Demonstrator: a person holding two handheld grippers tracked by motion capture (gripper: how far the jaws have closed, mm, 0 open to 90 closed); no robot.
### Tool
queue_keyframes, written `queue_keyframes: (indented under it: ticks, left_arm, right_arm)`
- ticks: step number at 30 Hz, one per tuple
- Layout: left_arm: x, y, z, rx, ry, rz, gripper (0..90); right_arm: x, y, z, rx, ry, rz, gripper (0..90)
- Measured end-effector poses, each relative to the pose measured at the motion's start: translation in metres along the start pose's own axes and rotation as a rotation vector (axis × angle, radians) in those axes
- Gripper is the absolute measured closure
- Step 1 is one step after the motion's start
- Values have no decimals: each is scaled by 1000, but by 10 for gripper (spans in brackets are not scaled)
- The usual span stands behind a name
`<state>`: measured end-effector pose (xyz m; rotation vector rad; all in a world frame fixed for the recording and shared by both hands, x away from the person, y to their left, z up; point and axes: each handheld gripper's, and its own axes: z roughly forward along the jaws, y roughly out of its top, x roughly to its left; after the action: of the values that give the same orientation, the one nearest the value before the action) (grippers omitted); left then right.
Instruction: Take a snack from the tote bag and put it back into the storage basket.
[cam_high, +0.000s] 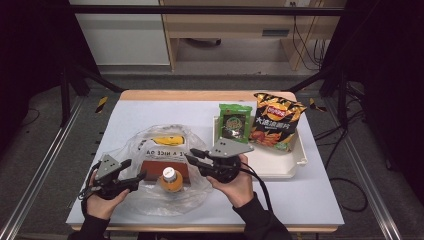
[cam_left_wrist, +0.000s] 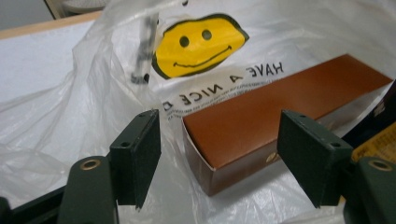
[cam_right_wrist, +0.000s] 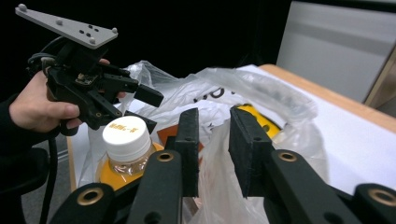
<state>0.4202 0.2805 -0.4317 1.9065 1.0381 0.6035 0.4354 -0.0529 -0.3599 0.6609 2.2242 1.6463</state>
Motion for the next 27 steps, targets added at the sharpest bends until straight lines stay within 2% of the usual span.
queue_keyframes:
  ticks: [3,5,10,12,13,16,17,18,19,20,21,22,24,25,27]
  left_arm:
    - [2,-5,4,23,0,-1,299]
    - [2,-7,6,31,-3,-5,299]
    - [1,-9,10,47,-11,6,299]
    - [1,-10,12,53,-17,8,299]
    - [1,-10,13,58,-17,11,299]
    - [0,-12,15,69,-19,15,299]
    - [0,-13,16,68,-20,12,299]
    - [1,-13,16,77,-20,21,299]
    - [1,-13,16,77,-20,21,299]
    - [1,-14,17,77,-21,19,299]
    - [2,-14,17,73,-22,15,300]
    - [2,-15,17,72,-27,10,300]
    - [3,-15,18,72,-32,8,300]
    - [3,-15,18,78,-32,11,300]
    - [3,-16,19,82,-36,12,305]
  right_arm:
    - [1,0,15,37,-11,-12,750]
    - [2,1,18,39,-9,-16,747]
    - [6,16,17,-12,-21,-42,683]
    - [7,24,13,-43,-29,-41,615]
    - [7,26,12,-55,-32,-46,608]
    - [8,28,16,-48,-20,-41,623]
    - [8,26,21,-23,-10,-47,654]
    - [10,21,30,28,-4,-57,745]
    - [10,21,30,28,-4,-57,745]
    - [12,17,35,63,9,-62,783]
    - [14,6,45,117,22,-68,823]
    - [14,0,48,151,17,-66,830]
    - [10,-13,53,185,1,-57,836]
    - [10,-13,53,185,1,-57,836]
    - [5,-29,55,217,-14,-47,832]
